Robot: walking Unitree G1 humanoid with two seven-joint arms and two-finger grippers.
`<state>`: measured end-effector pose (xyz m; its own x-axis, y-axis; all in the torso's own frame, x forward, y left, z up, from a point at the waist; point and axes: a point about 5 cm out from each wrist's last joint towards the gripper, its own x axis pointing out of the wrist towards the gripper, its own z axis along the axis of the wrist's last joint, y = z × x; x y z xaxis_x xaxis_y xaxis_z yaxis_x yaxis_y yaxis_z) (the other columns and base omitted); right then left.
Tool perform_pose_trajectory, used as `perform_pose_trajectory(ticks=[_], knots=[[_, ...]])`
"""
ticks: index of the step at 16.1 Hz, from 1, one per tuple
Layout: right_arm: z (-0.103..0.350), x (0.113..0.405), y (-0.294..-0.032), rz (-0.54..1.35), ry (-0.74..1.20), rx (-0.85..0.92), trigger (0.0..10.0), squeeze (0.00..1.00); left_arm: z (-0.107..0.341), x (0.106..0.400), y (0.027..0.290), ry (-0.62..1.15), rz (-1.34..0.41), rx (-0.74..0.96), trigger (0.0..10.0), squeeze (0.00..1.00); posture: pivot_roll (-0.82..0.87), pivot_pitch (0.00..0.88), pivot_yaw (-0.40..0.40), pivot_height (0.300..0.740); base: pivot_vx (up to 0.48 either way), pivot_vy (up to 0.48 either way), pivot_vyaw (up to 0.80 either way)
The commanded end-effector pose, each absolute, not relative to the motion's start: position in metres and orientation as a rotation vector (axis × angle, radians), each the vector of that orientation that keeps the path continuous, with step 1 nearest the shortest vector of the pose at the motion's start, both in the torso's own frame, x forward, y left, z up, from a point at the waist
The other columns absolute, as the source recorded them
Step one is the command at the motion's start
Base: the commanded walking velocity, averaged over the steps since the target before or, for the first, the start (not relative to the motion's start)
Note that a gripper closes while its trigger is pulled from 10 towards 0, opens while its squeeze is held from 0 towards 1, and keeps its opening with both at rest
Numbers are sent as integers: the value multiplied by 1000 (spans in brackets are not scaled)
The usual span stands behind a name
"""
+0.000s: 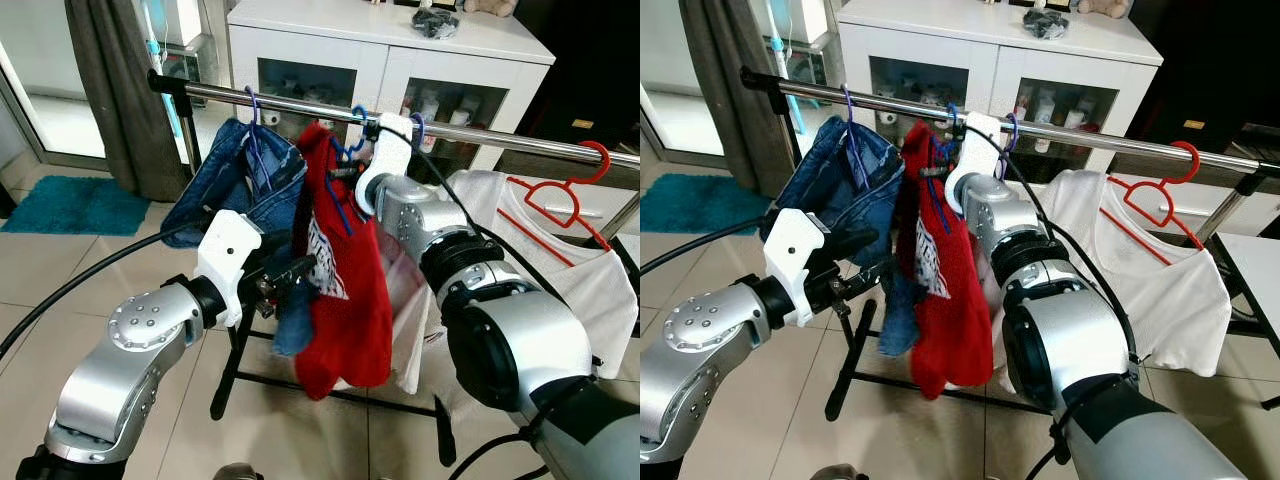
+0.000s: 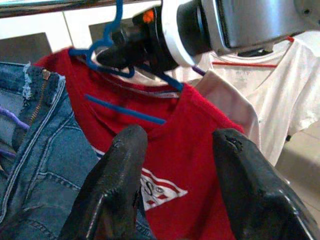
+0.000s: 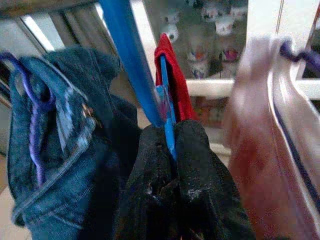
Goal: Hang hanger
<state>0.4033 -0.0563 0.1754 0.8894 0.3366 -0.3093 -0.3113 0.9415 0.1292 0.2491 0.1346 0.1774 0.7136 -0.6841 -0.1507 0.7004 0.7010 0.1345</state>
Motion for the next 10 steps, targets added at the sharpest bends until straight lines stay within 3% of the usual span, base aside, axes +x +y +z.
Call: perform_pose_trajectory(ticks=[1, 6, 10], knots=[[185, 406, -55, 338, 304, 84, 10000, 0, 182, 247, 131, 78, -795, 192, 10000, 0, 213, 0, -75, 740, 0, 0, 0], [195, 408, -50, 340, 260, 105, 10000, 0, 187, 246, 133, 60, -767, 197, 10000, 0, 243, 0, -93, 740, 0, 0, 0], [200, 409, -62, 342, 77, 116, 10000, 0, 195, 238, 140, 38, -716, 201, 10000, 0, 275, 83, -119, 740, 0, 0, 0]])
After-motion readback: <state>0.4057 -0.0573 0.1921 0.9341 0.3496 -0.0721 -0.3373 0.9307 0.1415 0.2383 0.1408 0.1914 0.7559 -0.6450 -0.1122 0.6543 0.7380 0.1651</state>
